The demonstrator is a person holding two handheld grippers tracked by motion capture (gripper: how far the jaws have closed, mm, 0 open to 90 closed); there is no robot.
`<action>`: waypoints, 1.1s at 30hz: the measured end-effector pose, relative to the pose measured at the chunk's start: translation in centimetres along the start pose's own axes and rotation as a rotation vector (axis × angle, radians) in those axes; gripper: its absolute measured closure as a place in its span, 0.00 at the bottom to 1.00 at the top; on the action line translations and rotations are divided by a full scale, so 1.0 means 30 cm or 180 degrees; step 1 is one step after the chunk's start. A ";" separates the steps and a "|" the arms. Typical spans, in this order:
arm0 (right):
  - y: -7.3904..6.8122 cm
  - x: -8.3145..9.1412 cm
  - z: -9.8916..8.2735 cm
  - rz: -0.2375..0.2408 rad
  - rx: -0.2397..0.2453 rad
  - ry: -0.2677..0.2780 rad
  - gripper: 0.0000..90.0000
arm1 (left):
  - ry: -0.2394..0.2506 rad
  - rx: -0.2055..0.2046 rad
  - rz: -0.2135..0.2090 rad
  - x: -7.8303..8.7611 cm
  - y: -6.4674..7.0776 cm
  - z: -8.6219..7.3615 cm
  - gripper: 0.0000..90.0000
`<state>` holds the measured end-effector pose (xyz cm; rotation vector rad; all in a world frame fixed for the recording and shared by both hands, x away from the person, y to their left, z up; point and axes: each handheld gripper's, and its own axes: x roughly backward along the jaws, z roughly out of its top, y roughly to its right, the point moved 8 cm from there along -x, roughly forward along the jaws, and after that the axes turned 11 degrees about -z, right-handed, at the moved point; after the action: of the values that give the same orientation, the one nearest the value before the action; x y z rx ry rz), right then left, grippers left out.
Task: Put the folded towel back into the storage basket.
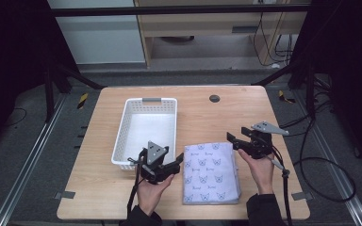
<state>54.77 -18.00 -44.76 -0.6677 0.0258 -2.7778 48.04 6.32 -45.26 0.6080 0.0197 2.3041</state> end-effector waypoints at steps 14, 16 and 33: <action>-0.009 -0.026 -0.078 0.0056 -0.0022 -0.0143 0.40 | -0.0096 -0.0005 -0.0094 0.006 0.072 -0.077 0.49; -0.005 -0.029 -0.093 0.0050 -0.0022 -0.0171 0.41 | -0.0114 -0.0014 -0.0129 0.008 0.086 -0.086 0.50; 0.000 -0.068 -0.187 0.0038 -0.0011 -0.0395 0.43 | -0.0307 0.0130 -0.0234 -0.019 0.130 -0.220 0.53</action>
<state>54.00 -17.71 -50.68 -0.8364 0.0092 -2.7202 42.96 4.19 -50.63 0.7267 0.0427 2.2061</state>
